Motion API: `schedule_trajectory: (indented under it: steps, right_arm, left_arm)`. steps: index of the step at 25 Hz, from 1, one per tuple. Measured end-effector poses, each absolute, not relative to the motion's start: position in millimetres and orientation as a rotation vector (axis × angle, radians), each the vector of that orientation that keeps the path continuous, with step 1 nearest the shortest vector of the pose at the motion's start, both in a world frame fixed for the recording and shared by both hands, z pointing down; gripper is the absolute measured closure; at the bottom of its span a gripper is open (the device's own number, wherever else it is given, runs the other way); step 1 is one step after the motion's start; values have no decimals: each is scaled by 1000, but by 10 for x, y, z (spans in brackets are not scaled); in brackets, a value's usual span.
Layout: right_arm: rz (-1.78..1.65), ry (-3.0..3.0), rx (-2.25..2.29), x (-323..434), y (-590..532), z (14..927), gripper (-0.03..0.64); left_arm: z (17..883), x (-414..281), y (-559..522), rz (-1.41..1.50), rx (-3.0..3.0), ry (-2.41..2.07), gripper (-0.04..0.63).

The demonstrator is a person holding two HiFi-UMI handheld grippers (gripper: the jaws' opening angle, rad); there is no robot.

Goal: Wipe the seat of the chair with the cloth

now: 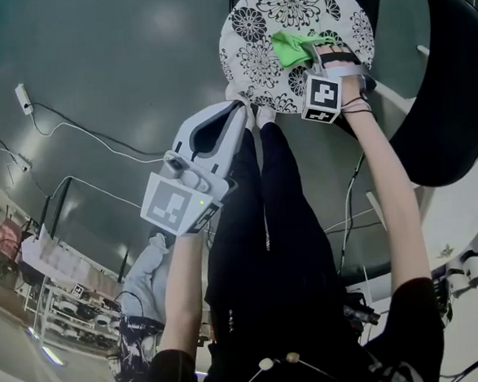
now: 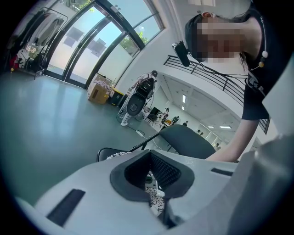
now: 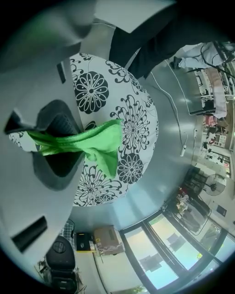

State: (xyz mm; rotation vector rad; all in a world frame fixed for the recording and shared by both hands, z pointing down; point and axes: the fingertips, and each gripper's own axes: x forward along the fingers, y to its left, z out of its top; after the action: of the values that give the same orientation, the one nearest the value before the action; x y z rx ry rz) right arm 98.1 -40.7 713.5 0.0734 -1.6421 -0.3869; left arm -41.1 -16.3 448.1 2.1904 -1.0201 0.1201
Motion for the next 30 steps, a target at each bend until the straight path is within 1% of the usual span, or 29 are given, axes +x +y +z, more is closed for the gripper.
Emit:
schedule_trajectory:
  steps: [13,21,26,30]
  right_arm:
    - [-401,-1656,-117,920,522,7201,563]
    - [-297,-1640,-277,916,1058,7335,563]
    - [-249,-1677,-199,913,983,7082,561]
    - [-163,-1746,-32,903,877,6770,561]
  left_arm:
    - [4509,-408,-143,118,2191,-1027,591]
    - [4549,-385,-106,127,2204,-1013,591]
    - [4394,-313,-78,140,2234,-998,591]
    - [4214,-242,-45,142,2271,-987,591]
